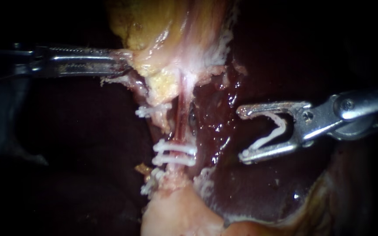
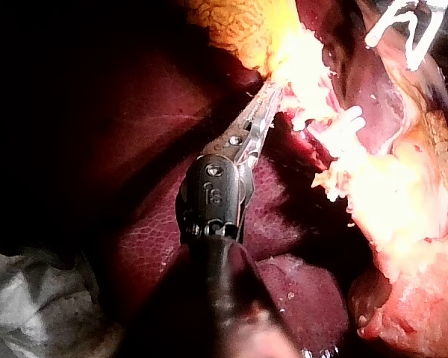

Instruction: Clipping third clip right tube

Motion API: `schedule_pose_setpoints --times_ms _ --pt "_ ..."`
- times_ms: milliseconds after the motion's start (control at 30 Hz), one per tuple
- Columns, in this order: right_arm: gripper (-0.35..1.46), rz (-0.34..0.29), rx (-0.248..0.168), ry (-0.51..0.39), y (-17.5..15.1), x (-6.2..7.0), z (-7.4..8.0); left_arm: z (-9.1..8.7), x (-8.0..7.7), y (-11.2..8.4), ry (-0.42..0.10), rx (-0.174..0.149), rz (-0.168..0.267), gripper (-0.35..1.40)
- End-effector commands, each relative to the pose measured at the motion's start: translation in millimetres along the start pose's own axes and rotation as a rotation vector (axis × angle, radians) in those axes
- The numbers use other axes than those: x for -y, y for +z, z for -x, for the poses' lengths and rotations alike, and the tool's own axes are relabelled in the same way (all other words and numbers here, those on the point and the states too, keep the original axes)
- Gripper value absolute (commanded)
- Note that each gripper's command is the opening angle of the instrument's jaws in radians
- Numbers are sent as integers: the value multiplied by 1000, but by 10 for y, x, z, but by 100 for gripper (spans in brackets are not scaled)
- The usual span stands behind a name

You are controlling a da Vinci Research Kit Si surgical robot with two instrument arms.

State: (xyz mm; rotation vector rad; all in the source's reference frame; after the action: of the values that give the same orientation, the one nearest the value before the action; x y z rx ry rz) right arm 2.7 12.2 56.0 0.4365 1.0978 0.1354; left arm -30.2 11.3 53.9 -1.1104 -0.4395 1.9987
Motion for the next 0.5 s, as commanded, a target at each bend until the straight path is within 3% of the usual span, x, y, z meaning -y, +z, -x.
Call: schedule_pose_setpoints --times_ms 33,167,333,500 --pt "50 0 0 1 0 0 0 -2 0 -5 0 1 4 -35" --pt "50 0 0 1 0 0 0 -18 -1 -29 -8 8 15 -35" --pt "50 1 0 1 0 0 0 -47 -5 -68 -10 -29 -2 -35" --pt "50 -20 -6 26 5 -3 -4 -52 -8 -77 -3 -35 -6 -35"
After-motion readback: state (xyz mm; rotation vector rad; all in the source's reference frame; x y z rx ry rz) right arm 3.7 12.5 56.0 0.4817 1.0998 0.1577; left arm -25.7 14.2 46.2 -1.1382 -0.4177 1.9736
